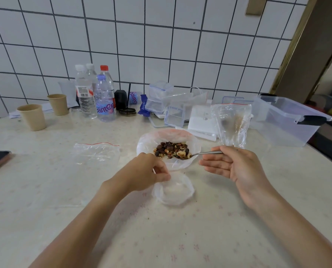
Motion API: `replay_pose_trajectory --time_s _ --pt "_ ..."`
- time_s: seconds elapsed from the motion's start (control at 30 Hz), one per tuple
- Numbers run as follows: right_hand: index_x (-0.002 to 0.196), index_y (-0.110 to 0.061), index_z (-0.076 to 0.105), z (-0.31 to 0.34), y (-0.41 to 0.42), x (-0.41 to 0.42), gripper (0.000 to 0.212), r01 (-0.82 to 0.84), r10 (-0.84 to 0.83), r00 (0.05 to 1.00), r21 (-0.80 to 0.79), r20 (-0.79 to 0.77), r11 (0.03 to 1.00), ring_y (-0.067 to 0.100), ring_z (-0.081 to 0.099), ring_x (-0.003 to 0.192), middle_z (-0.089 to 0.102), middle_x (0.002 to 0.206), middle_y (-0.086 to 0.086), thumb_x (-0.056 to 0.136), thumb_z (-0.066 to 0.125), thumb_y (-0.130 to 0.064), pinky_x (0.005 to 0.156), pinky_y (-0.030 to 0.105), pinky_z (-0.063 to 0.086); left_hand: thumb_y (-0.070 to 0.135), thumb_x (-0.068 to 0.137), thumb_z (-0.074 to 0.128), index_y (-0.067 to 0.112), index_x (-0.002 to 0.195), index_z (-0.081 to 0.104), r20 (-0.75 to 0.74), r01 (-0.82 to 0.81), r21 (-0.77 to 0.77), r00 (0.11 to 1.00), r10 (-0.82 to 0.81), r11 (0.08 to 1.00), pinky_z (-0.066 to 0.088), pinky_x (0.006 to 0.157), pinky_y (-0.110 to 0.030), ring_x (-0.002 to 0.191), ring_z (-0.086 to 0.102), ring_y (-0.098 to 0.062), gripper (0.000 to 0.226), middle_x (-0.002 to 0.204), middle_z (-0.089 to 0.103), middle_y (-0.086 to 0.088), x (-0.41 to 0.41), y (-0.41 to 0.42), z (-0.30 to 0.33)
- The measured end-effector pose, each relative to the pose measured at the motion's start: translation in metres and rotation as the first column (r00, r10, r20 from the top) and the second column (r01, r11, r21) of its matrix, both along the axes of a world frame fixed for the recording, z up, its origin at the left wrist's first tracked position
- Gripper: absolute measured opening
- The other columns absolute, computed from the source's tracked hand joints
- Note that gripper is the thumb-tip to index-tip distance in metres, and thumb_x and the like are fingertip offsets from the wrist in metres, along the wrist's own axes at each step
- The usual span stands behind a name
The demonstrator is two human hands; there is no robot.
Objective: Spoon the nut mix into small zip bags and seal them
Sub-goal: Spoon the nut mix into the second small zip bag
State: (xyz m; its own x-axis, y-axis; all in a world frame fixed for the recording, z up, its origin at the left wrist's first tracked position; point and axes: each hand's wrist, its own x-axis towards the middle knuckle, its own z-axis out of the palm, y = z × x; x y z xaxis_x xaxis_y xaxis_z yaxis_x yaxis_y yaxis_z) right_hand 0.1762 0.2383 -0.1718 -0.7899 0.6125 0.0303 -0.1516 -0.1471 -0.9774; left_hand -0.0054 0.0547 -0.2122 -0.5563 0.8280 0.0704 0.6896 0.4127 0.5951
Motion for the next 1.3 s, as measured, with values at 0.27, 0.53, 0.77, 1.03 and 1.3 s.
replay_pose_trajectory --time_s 0.27,0.53,0.77,1.03,1.3 --pt "0.103 0.006 0.068 -0.024 -0.01 0.029 0.027 -0.083 0.066 0.994 0.219 0.087 0.972 0.038 0.078 0.084 0.078 0.087 0.021 0.107 0.051 -0.014 0.07 0.037 0.066 0.025 0.091 0.079 0.023 0.093 0.083 0.1 0.08 0.087 0.991 -0.089 0.993 0.051 0.068 -0.01 0.076 0.07 0.0 0.005 0.084 0.077 0.015 0.002 0.003 0.001" --pt "0.116 -0.038 0.062 -0.03 -0.002 0.048 0.022 -0.16 0.103 0.985 0.965 0.141 0.206 0.017 0.073 0.085 0.075 0.094 -0.007 0.108 0.043 -0.045 0.075 0.041 0.056 0.028 0.093 0.076 0.025 0.088 0.082 0.123 0.03 0.105 0.991 -0.043 0.994 0.044 0.048 -0.011 0.052 0.062 -0.005 0.008 0.081 0.077 0.012 0.0 0.004 -0.003" --pt "0.099 -0.002 0.07 -0.018 -0.001 0.024 0.023 -0.001 0.052 0.995 0.493 -0.09 0.87 0.031 0.078 0.085 0.079 0.086 0.016 0.107 0.052 -0.015 0.072 0.039 0.064 0.038 0.091 0.078 0.031 0.09 0.078 0.162 0.017 0.173 0.986 -0.045 0.985 0.049 0.044 -0.022 0.054 0.068 -0.011 0.007 0.089 0.075 0.015 0.003 0.001 0.002" --pt "0.105 0.002 0.07 -0.017 0.003 -0.032 0.031 0.006 -0.01 0.999 0.104 0.039 0.995 0.026 0.08 0.089 0.08 0.092 0.015 0.107 0.054 -0.025 0.07 0.029 0.065 0.043 0.091 0.075 0.036 0.081 0.074 0.104 -0.315 0.457 0.948 0.302 0.832 0.045 0.052 -0.012 0.057 0.061 -0.001 0.012 0.067 0.069 0.017 -0.012 -0.002 0.014" --pt "0.094 0.001 0.071 -0.036 -0.01 -0.085 0.029 -0.056 0.041 0.985 0.084 0.17 0.995 0.025 0.08 0.082 0.08 0.085 0.015 0.107 0.054 -0.02 0.065 0.027 0.063 0.074 0.087 0.059 0.024 0.119 0.055 0.019 -0.57 0.37 0.794 0.608 0.733 0.052 0.08 -0.038 0.091 0.062 -0.017 0.059 0.108 0.058 0.008 -0.034 -0.002 -0.018"
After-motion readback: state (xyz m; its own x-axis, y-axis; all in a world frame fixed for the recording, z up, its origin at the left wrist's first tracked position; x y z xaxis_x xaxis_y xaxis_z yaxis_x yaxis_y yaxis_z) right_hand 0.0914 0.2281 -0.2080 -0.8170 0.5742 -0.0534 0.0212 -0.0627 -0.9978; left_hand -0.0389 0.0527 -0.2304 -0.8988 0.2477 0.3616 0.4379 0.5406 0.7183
